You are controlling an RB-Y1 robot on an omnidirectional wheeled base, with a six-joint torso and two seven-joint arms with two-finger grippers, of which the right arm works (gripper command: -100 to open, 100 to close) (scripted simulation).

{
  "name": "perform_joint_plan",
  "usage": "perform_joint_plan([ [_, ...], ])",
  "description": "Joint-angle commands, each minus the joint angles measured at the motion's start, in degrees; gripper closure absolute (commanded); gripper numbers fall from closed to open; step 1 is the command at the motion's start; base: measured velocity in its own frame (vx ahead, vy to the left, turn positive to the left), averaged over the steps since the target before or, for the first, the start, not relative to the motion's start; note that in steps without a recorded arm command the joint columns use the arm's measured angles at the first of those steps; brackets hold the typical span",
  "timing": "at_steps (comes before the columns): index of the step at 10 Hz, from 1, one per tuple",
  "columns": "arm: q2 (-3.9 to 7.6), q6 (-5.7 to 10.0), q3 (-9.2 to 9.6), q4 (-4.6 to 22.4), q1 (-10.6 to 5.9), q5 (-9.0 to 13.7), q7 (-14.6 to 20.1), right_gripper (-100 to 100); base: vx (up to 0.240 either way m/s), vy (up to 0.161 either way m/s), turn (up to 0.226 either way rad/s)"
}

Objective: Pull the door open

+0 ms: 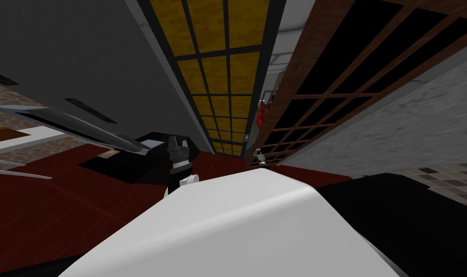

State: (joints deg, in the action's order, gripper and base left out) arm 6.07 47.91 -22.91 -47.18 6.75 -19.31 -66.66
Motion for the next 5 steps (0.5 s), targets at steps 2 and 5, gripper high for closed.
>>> perform_joint_plan([
  [2,0.31,-3.15,-0.7,-0.59,0.53,2.65,0.8,100,-0.018,0.021,-0.012],
  [5,0.34,-7.35,-1.53,-0.48,0.48,6.92,1.57,100,-0.023,0.017,-0.017],
])
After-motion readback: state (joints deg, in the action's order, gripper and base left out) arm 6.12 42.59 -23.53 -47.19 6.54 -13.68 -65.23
